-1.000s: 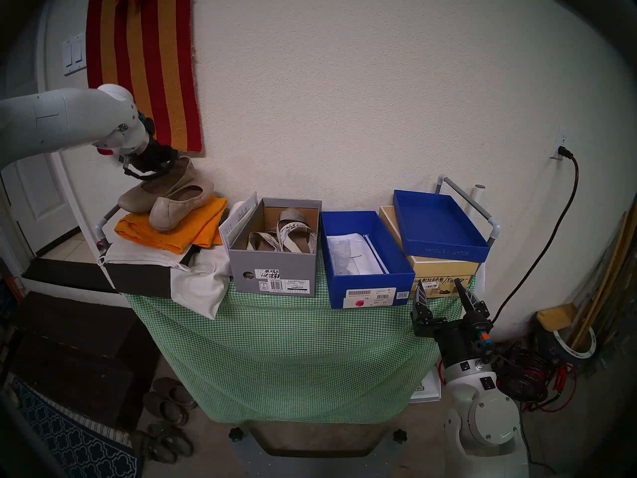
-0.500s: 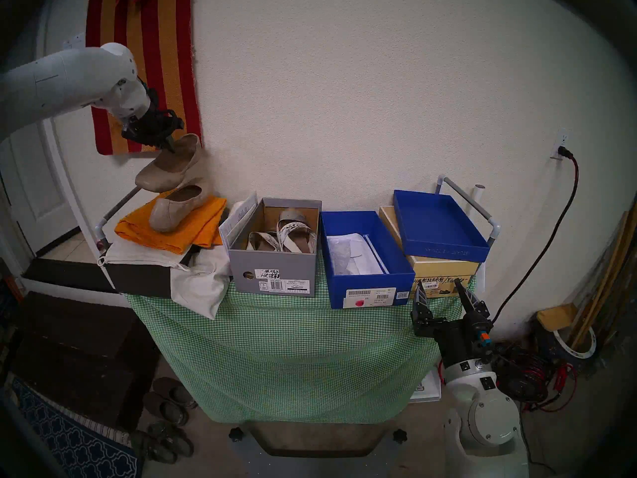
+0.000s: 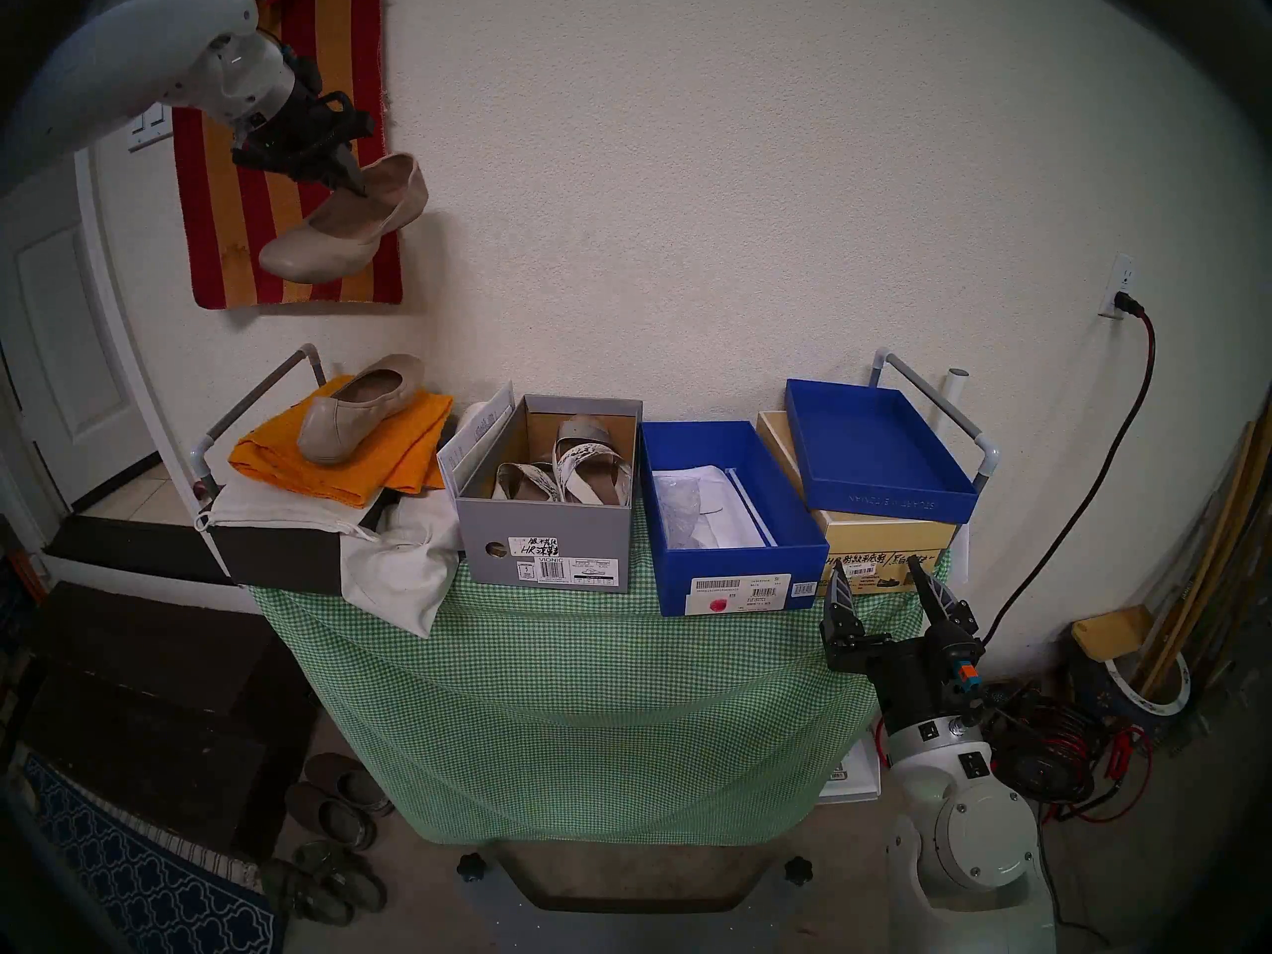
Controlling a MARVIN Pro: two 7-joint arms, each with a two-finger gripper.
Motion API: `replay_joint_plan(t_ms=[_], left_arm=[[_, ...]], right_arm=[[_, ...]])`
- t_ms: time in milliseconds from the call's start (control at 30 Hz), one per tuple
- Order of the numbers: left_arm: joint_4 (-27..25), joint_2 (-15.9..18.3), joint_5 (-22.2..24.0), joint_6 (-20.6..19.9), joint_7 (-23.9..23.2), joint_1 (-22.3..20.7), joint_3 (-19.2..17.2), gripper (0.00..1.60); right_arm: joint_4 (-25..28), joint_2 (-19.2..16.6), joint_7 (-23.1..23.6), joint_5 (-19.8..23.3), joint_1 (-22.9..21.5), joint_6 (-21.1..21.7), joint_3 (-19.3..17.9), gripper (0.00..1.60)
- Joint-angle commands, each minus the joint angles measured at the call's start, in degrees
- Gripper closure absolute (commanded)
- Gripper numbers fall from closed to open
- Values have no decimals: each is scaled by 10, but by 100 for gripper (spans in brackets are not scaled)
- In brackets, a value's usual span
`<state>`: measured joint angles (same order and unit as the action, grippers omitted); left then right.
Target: Put shoes into shoe box
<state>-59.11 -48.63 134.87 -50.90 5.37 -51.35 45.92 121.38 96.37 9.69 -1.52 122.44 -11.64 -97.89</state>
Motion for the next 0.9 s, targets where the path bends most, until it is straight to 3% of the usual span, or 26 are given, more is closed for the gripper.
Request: replay_joint_plan(t_ms=[0, 233, 300, 500, 867], left_arm=[[-68, -11, 29, -21, -17, -43, -35, 160], [-144, -11, 71, -22, -26, -71, -72, 160], [-190, 2, 88, -16, -20, -82, -79, 160], [-243, 8, 145, -3, -8, -76, -79, 160], [-326, 40, 281, 95, 44, -58, -46, 160]], right_arm=[[0, 0, 0, 0, 0, 0, 0, 0], [0, 0, 0, 0, 0, 0, 0, 0], [0, 0, 0, 0, 0, 0, 0, 0], [0, 0, 0, 0, 0, 0, 0, 0], [0, 0, 0, 0, 0, 0, 0, 0]])
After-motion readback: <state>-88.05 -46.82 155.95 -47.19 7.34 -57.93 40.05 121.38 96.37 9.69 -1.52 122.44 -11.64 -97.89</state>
